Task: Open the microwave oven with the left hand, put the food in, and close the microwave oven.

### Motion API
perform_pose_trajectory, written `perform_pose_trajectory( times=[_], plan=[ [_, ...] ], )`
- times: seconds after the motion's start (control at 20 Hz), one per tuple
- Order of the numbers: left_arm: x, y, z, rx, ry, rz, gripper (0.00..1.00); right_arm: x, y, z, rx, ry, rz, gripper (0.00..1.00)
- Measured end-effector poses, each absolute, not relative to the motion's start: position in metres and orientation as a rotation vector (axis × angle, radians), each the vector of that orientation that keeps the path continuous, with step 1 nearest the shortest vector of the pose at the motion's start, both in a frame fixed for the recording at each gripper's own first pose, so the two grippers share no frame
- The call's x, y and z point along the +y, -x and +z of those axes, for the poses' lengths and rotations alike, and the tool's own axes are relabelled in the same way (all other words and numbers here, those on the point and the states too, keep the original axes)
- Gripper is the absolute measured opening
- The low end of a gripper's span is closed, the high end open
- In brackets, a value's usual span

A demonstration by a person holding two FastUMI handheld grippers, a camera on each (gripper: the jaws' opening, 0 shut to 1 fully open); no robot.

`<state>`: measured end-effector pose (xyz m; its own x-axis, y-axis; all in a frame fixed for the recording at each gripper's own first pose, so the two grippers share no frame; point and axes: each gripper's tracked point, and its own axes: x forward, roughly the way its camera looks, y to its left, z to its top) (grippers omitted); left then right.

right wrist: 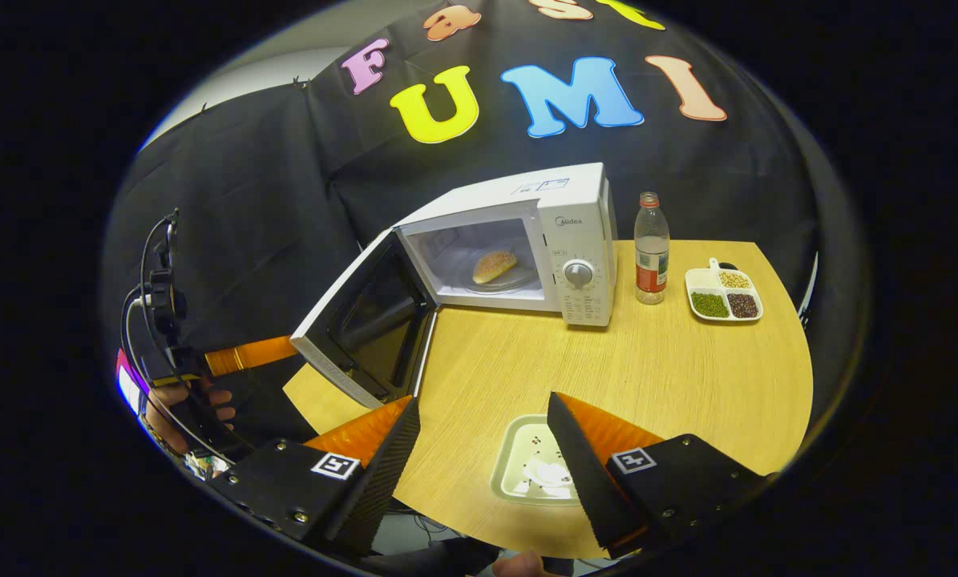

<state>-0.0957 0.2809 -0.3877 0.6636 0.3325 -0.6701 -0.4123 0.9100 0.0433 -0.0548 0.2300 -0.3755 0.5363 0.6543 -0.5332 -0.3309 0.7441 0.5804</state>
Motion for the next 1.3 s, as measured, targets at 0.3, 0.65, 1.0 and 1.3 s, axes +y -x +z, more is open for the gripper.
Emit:
perform_pose_trajectory(
  times=[0.3, 0.65, 1.0, 1.3],
  plan=[
    [0.262, 0.046, -0.409, 0.799, 0.016, 0.365, 0.78, 0.205, 0.047, -0.383, 0.79, -0.472, 0.578, 0.98],
    [0.236, -0.039, -0.435, 0.781, -0.032, 0.169, 0.73, 0.185, 0.019, -0.401, 0.831, -0.486, 0.397, 0.98],
    [0.224, -0.095, -0.479, 0.808, 0.028, 0.016, 0.72, 0.182, 0.001, -0.418, 0.883, -0.482, 0.222, 0.98],
    [0.22, -0.138, -0.506, 0.811, 0.047, -0.053, 0.82, 0.185, 0.008, -0.426, 0.951, -0.47, 0.118, 0.98]
  ],
)
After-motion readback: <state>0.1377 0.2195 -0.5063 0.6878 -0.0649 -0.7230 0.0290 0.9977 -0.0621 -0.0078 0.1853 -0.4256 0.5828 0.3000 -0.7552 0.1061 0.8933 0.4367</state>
